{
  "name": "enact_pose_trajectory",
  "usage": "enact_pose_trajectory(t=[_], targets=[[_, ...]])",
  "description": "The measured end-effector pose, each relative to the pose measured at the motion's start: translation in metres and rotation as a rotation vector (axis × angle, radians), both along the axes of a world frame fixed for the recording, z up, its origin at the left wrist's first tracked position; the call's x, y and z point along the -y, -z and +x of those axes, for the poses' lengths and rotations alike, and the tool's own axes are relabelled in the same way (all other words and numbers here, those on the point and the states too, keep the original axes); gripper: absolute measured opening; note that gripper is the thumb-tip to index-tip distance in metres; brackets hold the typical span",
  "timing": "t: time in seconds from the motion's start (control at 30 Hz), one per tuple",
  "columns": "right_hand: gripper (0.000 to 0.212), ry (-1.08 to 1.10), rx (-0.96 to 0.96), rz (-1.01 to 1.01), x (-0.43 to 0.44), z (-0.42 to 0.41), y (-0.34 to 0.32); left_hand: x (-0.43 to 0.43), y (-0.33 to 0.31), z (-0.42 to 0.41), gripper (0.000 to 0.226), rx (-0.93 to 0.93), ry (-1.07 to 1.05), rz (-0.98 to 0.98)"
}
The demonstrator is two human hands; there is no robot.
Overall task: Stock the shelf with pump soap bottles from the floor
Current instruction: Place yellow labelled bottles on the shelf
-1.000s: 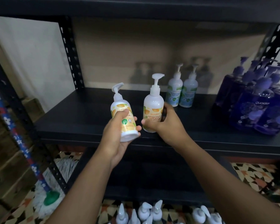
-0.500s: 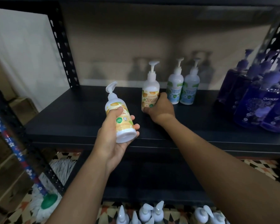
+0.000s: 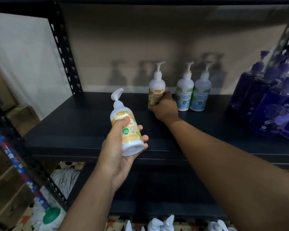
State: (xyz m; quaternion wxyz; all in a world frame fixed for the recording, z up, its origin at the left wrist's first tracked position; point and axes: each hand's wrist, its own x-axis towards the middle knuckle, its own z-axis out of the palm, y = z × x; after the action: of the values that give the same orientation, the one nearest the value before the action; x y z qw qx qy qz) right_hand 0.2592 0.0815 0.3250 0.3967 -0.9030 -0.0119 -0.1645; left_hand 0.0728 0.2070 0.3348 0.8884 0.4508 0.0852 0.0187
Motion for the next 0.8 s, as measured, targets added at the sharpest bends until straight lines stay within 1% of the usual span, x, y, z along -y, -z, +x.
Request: enact_pose_trajectory(t=[0.23, 0.4, 0.47, 0.53, 0.6, 0.7, 0.77, 0.8], targets=[[0.068, 0.015, -0.018, 0.010, -0.002, 0.005, 0.001, 0.000, 0.000, -0.001, 0.027, -0.002, 0.001, 0.002], [0.083, -0.012, -0.094, 0.057, 0.004, -0.007, -0.001, -0.001, 0.000, -0.001, 0.028, -0.007, 0.015, 0.005], [0.083, -0.036, -0.116, 0.026, 0.009, -0.023, -0.003, -0.002, 0.000, -0.002, 0.026, -0.011, 0.018, 0.013], [0.076, -0.075, -0.138, -0.064, 0.015, -0.043, -0.003, -0.002, 0.000, -0.002, 0.024, -0.017, 0.021, 0.026], [0.072, -0.143, -0.171, -0.197, 0.023, -0.066, -0.003, -0.001, -0.001, -0.003, 0.025, -0.018, 0.029, 0.035], [0.070, -0.239, -0.209, -0.433, 0.037, -0.091, -0.003, 0.000, -0.002, -0.005, 0.026, -0.011, 0.033, 0.070], [0.073, -0.243, -0.261, -0.579, 0.045, -0.099, -0.003, 0.001, -0.002, -0.006, 0.027, 0.005, 0.024, 0.112], [0.074, -0.236, -0.293, -0.615, 0.048, -0.102, -0.002, 0.002, -0.002, -0.006, 0.029, 0.016, 0.014, 0.140]])
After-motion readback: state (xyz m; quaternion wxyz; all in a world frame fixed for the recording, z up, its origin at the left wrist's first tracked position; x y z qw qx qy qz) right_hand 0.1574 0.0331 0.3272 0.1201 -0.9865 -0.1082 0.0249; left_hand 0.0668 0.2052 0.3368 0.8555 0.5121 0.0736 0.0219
